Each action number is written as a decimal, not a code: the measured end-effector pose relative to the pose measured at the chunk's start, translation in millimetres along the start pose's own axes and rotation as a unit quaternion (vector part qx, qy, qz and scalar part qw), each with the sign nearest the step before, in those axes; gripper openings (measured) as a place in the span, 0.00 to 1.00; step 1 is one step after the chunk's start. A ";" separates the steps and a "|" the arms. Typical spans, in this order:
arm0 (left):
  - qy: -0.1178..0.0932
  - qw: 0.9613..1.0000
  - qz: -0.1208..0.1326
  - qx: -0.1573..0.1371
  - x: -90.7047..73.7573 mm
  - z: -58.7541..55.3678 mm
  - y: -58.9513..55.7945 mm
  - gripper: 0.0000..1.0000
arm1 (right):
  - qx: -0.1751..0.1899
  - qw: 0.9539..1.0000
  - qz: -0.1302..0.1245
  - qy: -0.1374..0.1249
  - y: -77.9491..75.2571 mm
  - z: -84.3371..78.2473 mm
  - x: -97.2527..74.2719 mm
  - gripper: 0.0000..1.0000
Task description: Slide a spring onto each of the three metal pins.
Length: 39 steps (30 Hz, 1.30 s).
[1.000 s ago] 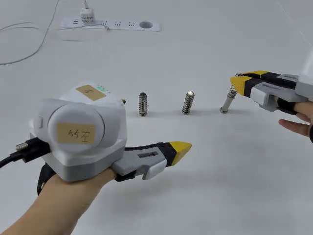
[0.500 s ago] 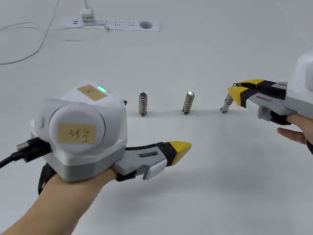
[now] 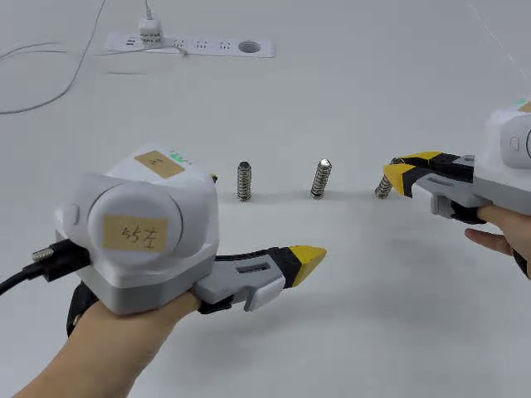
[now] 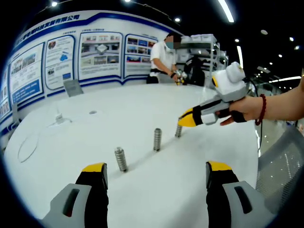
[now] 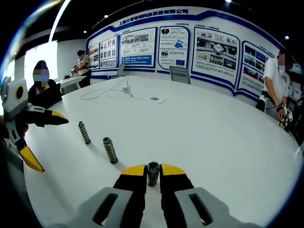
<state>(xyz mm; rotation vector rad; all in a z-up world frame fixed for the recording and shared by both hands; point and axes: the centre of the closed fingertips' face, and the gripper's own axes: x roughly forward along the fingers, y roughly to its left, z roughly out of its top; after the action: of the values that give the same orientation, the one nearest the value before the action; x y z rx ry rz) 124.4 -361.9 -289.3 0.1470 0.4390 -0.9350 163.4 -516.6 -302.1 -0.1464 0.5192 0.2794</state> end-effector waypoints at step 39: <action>-0.008 1.000 0.012 -0.020 -9.1 11.1 18.9 0.94 | 0.034 0.999 0.030 0.006 13.5 12.5 -39.6 0.51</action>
<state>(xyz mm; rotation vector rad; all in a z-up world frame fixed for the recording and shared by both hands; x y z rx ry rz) 138.2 -347.5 -276.6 0.1083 0.4395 -0.9023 132.3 -510.1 -272.1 -0.0667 0.5455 0.3189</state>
